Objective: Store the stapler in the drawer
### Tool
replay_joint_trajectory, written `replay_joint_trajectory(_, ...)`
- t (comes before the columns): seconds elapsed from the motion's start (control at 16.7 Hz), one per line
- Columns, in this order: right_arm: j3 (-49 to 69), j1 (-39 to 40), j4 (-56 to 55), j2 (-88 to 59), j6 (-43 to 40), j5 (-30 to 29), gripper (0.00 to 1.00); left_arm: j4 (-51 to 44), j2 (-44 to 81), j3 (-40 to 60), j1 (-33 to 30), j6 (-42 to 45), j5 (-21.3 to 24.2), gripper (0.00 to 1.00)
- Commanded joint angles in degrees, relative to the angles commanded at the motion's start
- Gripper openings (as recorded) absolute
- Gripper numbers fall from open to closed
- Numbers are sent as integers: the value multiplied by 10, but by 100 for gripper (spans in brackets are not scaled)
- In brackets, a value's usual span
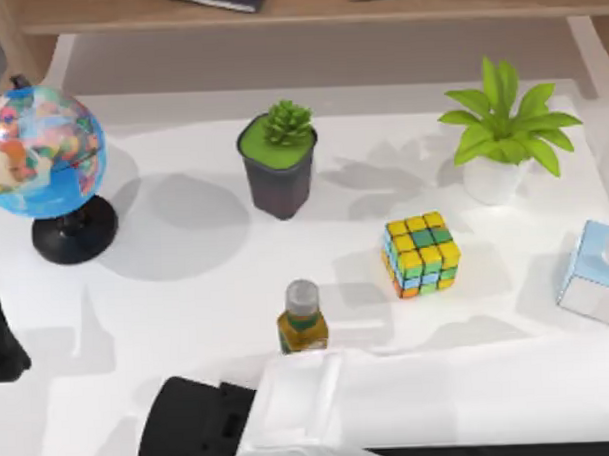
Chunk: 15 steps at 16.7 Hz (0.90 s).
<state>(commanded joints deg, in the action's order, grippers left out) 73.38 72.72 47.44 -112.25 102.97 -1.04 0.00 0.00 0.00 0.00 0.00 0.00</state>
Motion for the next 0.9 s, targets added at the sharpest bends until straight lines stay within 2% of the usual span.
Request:
replay_joint_trajectory(0.24, 4, -5, 30, 7, 0, -7, 0, 0, 0, 0, 0, 0, 0, 100)
replay_joint_trajectory(0.6, 19, -84, 58, 4, -27, 9, 0, 0, 0, 0, 0, 0, 0, 100)
replay_joint_trajectory(0.9, 17, -82, 57, 4, -26, 9, 0, 0, 0, 0, 0, 0, 0, 100)
